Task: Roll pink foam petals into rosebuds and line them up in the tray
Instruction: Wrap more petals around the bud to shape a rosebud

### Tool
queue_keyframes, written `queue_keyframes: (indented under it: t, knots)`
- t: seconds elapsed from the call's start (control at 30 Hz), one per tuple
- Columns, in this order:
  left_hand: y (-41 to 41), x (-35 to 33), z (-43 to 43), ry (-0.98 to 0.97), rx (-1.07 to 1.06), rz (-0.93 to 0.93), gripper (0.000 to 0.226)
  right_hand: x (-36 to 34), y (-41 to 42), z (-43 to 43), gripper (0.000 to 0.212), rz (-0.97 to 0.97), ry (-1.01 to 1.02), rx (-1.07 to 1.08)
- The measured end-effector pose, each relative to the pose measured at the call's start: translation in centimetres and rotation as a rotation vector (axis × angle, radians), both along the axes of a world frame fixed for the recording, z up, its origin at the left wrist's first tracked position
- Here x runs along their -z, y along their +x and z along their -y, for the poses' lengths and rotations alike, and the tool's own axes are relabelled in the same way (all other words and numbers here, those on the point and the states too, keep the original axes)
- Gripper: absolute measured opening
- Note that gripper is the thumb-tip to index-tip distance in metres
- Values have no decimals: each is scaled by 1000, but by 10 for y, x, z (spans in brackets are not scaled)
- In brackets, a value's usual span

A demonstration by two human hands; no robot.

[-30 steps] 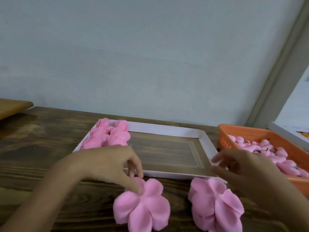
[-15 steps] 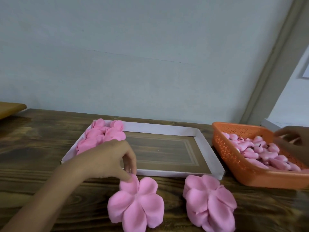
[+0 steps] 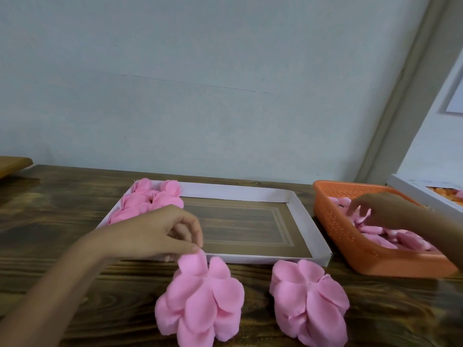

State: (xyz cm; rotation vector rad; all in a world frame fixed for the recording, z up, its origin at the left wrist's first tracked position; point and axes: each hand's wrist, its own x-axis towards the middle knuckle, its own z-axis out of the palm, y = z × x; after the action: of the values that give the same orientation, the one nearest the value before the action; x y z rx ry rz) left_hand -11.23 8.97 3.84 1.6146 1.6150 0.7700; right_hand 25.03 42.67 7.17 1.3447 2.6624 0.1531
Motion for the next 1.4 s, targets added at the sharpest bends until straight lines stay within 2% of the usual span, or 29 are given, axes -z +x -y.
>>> queue_keyframes:
  t: [0.07, 0.13, 0.23, 0.43, 0.57, 0.77, 0.87, 1.03, 1.13, 1.2, 1.27, 1.4]
  knots:
    - [-2, 2, 0, -31, -18, 31, 17, 1, 0, -6, 25, 69, 135, -58]
    - [-3, 3, 1, -49, -13, 8, 22, 4, 0, -10, 25, 59, 172, -83]
    - [-3, 5, 0, -55, 14, -32, 13, 8, 3, -15, 25, -17, 153, -87]
    - [-3, 7, -1, -40, 16, 33, 8, 13, 9, -29, 17, 58, 221, -78]
    - [-5, 6, -2, 15, 32, -39, 9, 14, 14, -37, 25, 173, 305, -161]
    - [0, 1, -1, 89, 41, -136, 11, 23, 20, -39, 34, 171, 354, -253]
    - [1, -4, 1, 121, 18, -38, 14, 20, 20, -38, 27, 94, 335, -256]
    - [2, -7, 1, 160, -136, 236, 31, 3, 16, -29, 18, -103, 238, -102]
    - [12, -5, -4, 180, -231, 520, 18, -3, 18, -21, 18, -203, 220, -84]
    - [20, -4, -7, 224, -290, 667, 27, -3, 17, -12, 21, -252, 175, -83]
    - [26, -2, -10, 241, -380, 769, 33, 1, 15, -4, 21, -292, 117, -83]
    - [35, 4, -14, 218, -522, 896, 25, 10, 13, 10, 17, -422, 82, -156]
